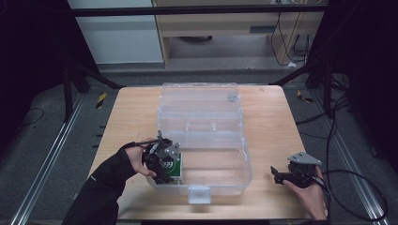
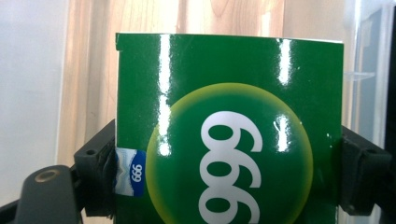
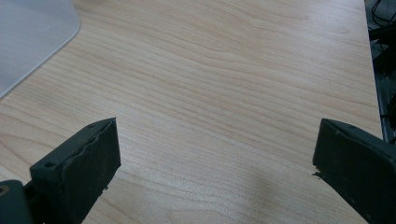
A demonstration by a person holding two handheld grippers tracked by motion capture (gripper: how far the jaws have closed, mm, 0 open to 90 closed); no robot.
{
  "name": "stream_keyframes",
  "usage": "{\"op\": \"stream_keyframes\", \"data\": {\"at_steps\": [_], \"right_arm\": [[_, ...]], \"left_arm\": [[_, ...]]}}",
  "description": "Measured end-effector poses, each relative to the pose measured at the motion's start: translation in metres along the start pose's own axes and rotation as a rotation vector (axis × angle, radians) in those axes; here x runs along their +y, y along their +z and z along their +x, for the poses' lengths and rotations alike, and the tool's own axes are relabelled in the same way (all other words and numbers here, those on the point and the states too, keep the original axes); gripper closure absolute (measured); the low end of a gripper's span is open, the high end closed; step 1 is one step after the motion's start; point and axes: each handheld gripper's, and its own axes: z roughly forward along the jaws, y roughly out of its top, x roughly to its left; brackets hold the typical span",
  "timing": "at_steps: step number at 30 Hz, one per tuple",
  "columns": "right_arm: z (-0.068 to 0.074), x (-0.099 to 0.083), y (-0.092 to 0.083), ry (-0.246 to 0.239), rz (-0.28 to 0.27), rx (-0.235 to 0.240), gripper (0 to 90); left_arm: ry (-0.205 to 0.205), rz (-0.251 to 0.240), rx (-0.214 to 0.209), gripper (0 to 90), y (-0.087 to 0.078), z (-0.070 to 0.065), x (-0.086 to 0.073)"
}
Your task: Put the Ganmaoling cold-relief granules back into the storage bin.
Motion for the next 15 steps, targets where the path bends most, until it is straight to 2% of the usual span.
{"op": "stream_keyframes", "data": {"at_steps": [15], "right_arm": [[0.0002, 0.0, 0.0002, -0.002, 0.005, 0.003, 1.1]], "left_arm": [[0.007, 0.002, 0.018, 13.3, 0.0029, -0.003, -0.0013]]}}
